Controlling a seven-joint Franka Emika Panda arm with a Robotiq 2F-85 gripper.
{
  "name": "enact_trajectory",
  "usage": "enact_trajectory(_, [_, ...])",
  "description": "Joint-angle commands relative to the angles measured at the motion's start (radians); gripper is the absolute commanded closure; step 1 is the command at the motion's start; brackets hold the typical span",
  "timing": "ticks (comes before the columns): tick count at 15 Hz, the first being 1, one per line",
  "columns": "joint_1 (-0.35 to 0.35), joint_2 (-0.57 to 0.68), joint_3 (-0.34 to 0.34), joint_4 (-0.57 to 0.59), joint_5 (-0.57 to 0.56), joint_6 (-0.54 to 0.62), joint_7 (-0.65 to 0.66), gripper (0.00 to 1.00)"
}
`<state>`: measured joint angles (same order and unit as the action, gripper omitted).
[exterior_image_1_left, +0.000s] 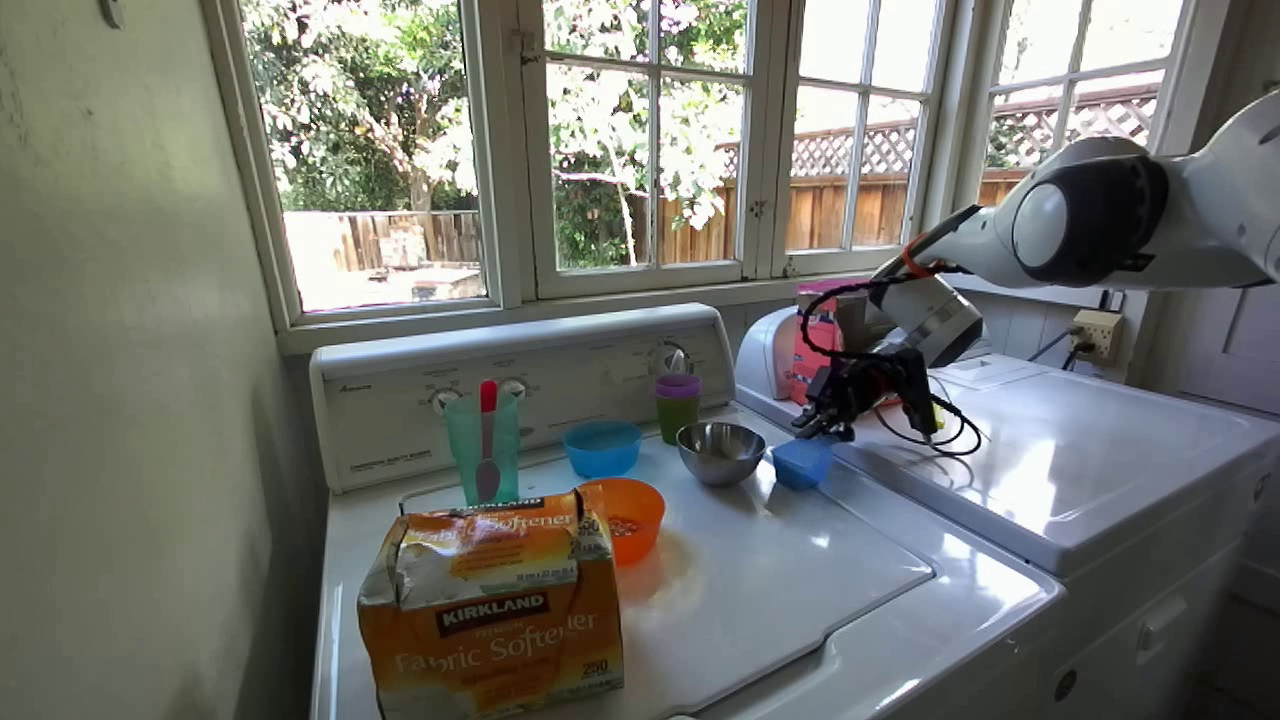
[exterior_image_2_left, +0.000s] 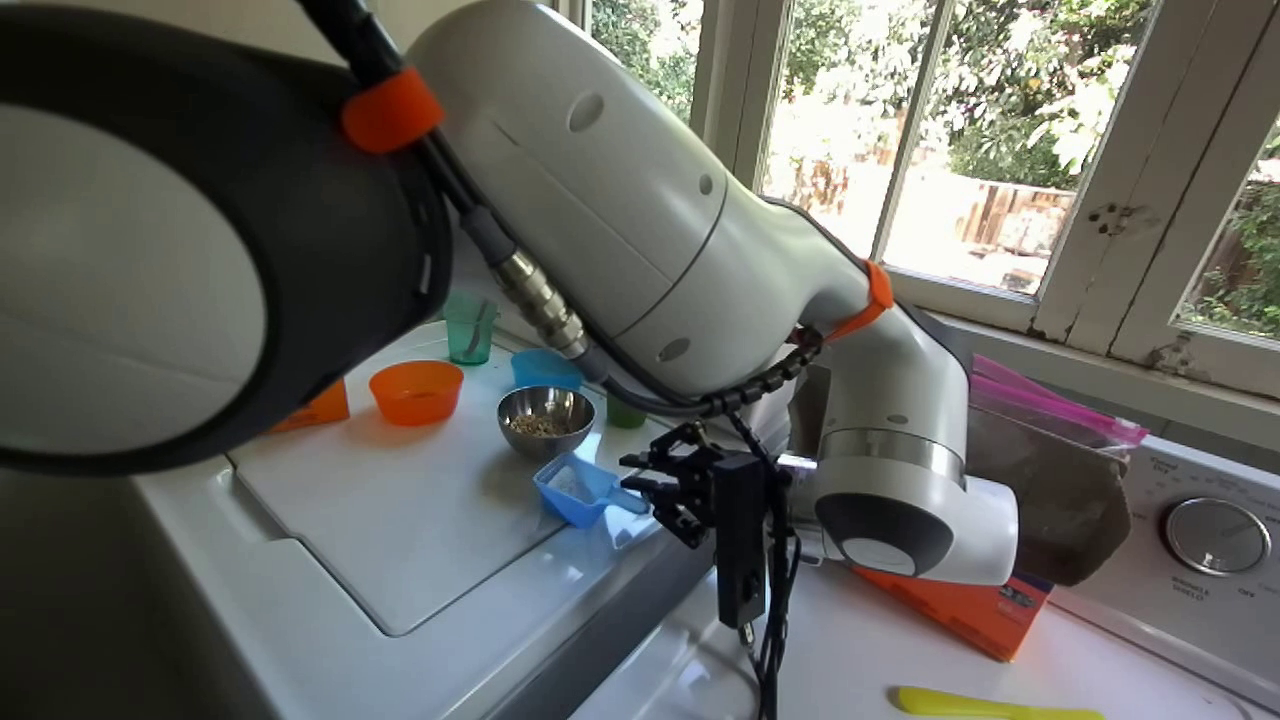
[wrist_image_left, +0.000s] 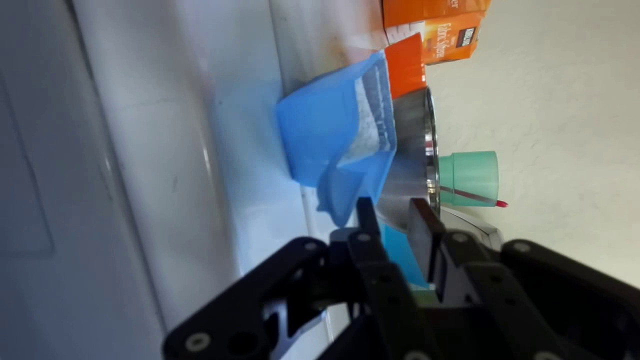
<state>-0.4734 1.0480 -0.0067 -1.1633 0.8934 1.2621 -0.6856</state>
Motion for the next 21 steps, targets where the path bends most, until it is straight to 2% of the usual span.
enact_trajectory(1, [-0.01,0.052,0.003,0.067,-0.01,-0.047,0.016,0.45])
enact_trajectory(5, [-0.003,0.058,-0.003,0.077,-0.035,-0.045,0.007,0.14])
enact_trajectory(7, [-0.002,0.061,-0.005,0.083,-0.052,-0.051,0.005,0.01])
enact_trajectory(11, [-0.02,0.075,0.003,0.106,-0.081,-0.107,-0.008,0.0])
enact_trajectory(16, [-0.024,0.094,0.011,0.154,-0.163,-0.205,-0.092,0.0])
enact_trajectory(21, [-0.009,0.067,0.009,0.13,-0.193,-0.137,-0.221,0.0])
